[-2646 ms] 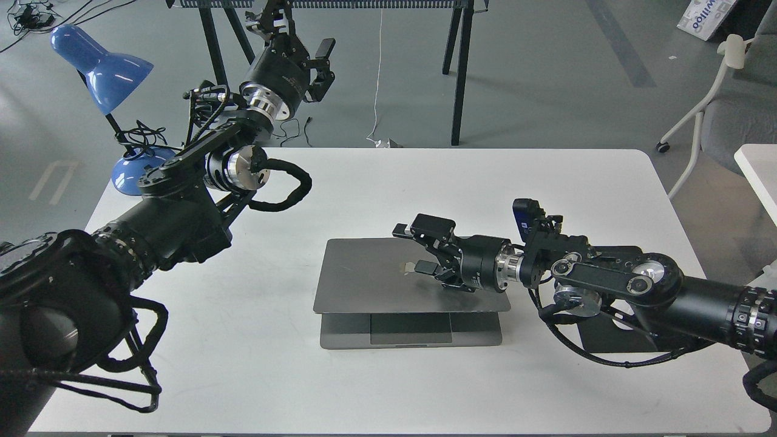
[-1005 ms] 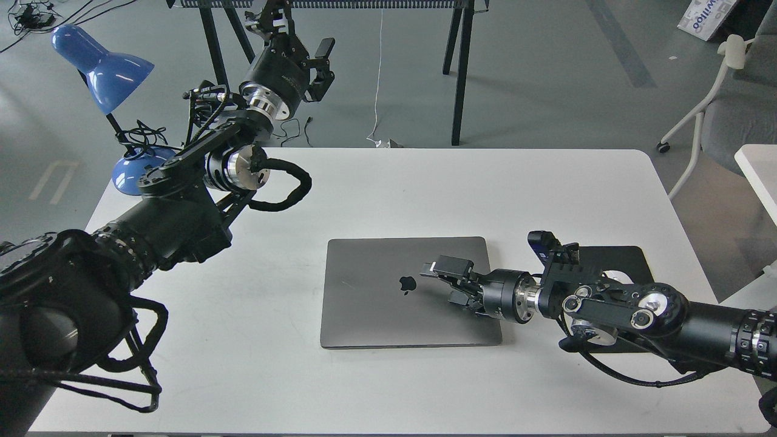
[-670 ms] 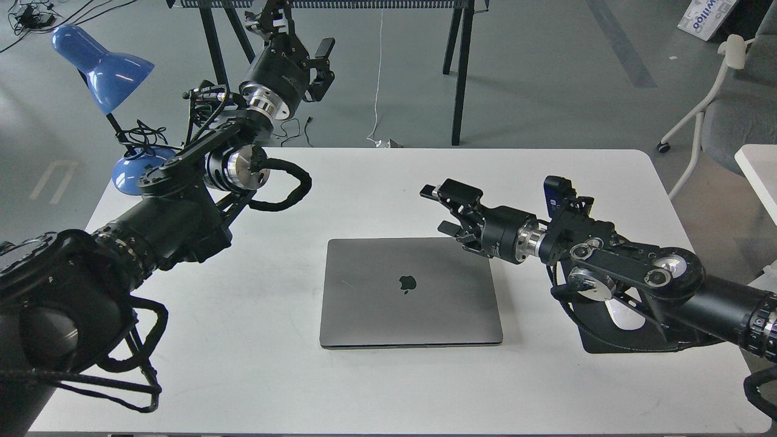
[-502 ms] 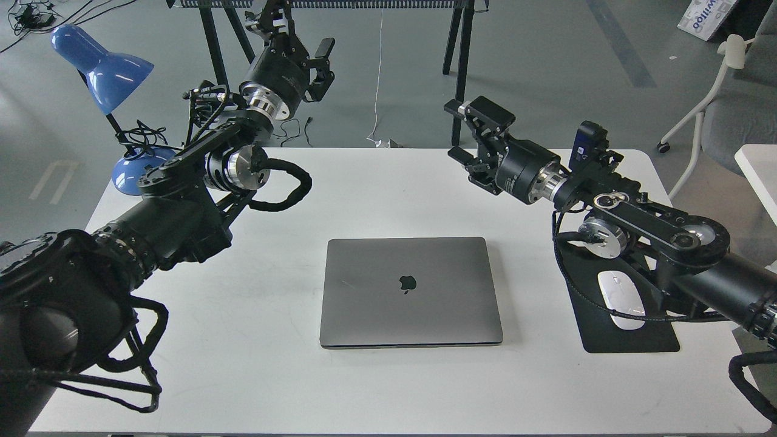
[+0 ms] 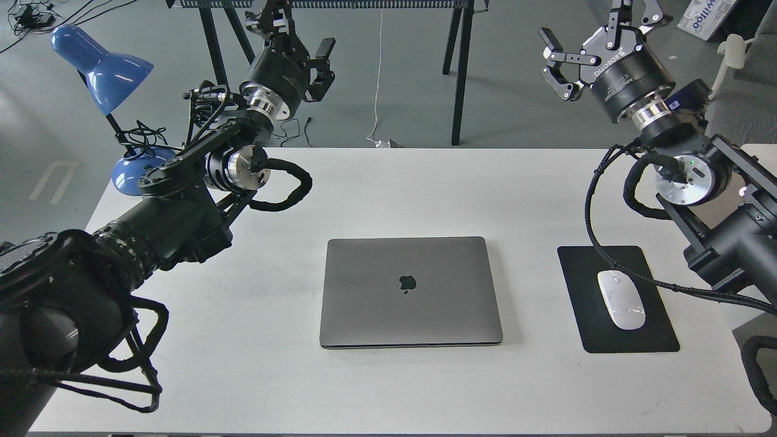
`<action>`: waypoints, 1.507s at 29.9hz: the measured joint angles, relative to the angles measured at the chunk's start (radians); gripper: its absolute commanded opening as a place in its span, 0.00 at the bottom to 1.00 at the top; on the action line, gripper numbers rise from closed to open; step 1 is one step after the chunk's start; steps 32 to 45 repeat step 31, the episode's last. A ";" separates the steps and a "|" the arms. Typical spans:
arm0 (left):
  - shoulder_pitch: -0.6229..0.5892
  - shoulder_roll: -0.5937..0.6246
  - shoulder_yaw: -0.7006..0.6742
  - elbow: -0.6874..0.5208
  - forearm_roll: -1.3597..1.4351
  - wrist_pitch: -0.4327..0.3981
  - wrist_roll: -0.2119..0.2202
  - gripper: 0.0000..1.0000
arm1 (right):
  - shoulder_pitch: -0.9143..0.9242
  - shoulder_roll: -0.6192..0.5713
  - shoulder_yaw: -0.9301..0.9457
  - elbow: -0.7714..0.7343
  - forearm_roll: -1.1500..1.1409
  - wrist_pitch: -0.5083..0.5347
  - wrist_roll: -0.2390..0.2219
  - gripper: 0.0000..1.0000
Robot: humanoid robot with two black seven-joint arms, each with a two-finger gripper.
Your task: Close notebook with right arm
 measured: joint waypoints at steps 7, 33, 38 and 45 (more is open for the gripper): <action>0.000 0.000 0.000 0.000 0.000 0.000 0.000 1.00 | -0.076 0.008 0.083 0.029 0.022 -0.024 0.002 1.00; 0.000 0.001 0.000 0.000 0.000 0.000 0.000 1.00 | -0.109 0.001 0.034 0.070 0.013 -0.038 0.001 1.00; 0.000 0.001 0.000 0.000 0.000 0.000 0.000 1.00 | -0.109 0.001 0.034 0.070 0.013 -0.038 0.001 1.00; 0.000 0.001 0.000 0.000 0.000 0.000 0.000 1.00 | -0.109 0.001 0.034 0.070 0.013 -0.038 0.001 1.00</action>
